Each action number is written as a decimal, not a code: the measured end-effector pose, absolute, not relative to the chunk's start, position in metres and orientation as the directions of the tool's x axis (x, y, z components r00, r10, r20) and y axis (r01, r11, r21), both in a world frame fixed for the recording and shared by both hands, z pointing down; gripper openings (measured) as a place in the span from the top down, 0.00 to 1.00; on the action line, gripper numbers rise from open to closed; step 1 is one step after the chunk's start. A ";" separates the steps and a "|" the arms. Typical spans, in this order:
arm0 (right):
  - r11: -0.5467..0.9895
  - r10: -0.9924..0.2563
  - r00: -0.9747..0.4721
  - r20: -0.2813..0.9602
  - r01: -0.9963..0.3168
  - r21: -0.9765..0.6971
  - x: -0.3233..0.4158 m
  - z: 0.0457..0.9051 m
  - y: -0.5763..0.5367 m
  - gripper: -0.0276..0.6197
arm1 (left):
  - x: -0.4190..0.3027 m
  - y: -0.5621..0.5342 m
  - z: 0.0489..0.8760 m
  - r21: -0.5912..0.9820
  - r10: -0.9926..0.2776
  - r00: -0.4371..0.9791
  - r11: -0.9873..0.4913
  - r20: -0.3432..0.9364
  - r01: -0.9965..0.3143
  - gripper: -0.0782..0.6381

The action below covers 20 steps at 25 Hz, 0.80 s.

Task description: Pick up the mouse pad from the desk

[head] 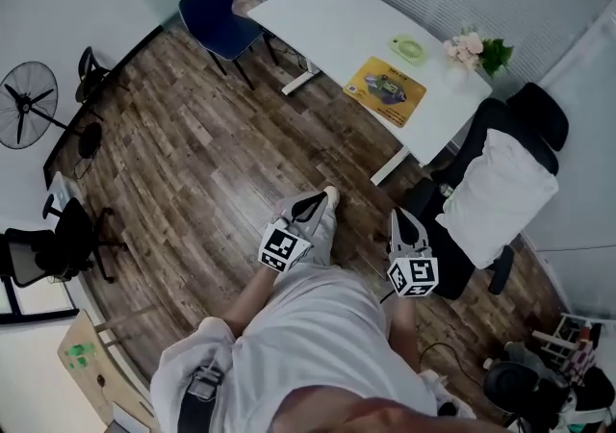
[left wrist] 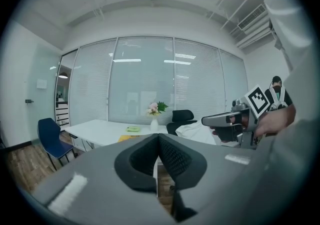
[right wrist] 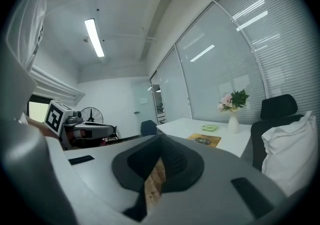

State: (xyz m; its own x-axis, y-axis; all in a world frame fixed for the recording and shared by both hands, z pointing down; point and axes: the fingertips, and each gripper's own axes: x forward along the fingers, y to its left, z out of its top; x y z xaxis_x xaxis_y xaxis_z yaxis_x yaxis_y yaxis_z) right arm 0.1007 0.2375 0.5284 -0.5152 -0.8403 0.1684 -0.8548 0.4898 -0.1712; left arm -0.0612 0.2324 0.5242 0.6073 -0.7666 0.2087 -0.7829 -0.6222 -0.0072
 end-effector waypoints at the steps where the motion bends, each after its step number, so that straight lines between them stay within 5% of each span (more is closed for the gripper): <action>1: 0.486 -0.843 -0.511 0.170 -0.858 -0.169 0.103 0.529 0.228 0.96 | -0.061 0.223 0.526 -0.002 -0.767 0.607 -0.621 0.210 -0.784 0.91; 12: 0.420 -0.874 -0.431 0.223 -0.902 -0.096 0.117 0.532 0.074 0.96 | -0.042 0.046 0.544 0.067 -0.726 0.668 -0.667 0.165 -0.742 0.91; 20: 0.321 -0.930 -0.335 0.149 -0.941 -0.107 0.125 0.523 -0.051 0.96 | -0.035 -0.081 0.516 0.035 -0.652 0.747 -0.750 0.128 -0.661 0.91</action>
